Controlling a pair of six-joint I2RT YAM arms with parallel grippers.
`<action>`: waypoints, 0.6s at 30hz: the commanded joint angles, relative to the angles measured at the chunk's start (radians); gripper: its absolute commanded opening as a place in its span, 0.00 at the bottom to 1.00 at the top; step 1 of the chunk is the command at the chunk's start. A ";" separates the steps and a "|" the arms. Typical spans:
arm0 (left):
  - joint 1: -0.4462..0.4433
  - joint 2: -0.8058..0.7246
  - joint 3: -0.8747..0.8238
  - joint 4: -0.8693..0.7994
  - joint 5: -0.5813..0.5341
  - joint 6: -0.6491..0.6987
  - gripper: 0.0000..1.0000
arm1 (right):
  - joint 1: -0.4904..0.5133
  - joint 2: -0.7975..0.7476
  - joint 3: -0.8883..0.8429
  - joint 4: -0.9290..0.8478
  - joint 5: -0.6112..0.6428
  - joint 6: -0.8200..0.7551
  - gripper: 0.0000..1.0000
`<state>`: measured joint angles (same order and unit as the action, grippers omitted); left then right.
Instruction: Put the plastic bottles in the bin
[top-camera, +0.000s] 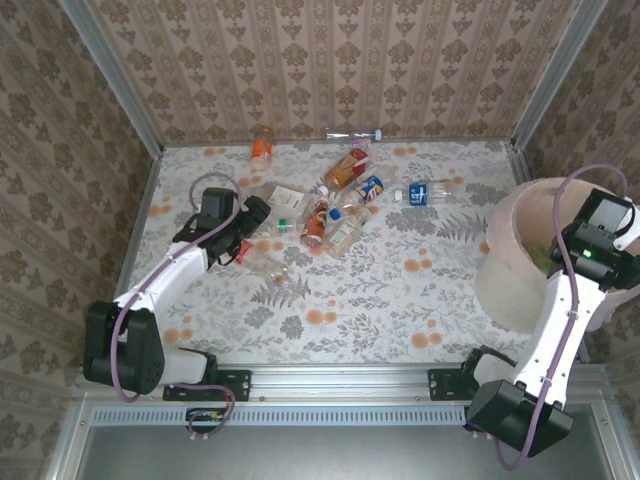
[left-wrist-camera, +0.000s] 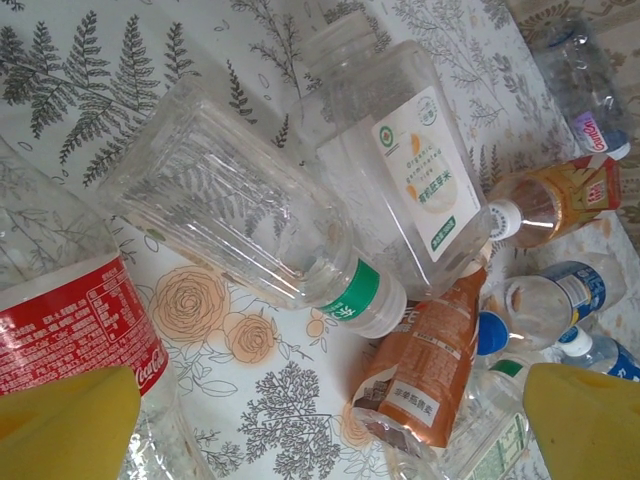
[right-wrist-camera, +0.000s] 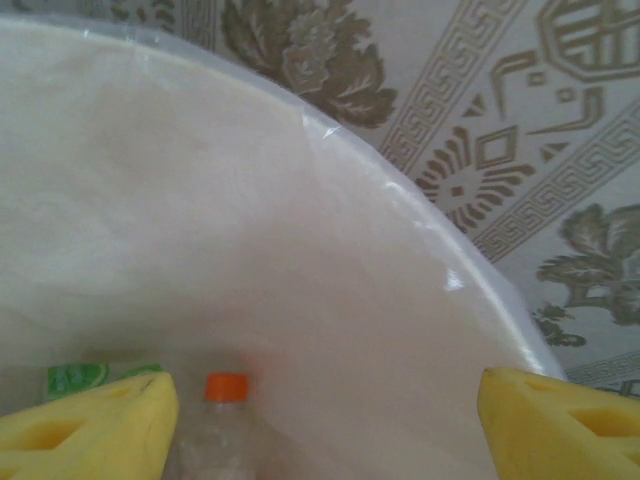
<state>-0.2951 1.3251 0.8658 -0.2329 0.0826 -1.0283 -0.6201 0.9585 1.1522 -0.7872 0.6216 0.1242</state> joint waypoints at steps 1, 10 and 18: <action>-0.003 -0.002 0.017 -0.024 -0.008 0.014 1.00 | -0.003 -0.037 -0.002 0.042 0.024 0.018 0.81; 0.004 -0.020 0.004 -0.040 -0.030 0.011 1.00 | 0.071 -0.103 0.011 0.034 -0.175 0.068 0.86; 0.007 -0.031 0.005 -0.059 -0.044 0.036 1.00 | 0.290 -0.125 0.058 0.028 -0.186 0.120 0.94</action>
<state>-0.2939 1.3228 0.8654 -0.2565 0.0635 -1.0241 -0.3882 0.8547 1.1744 -0.7605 0.4667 0.1982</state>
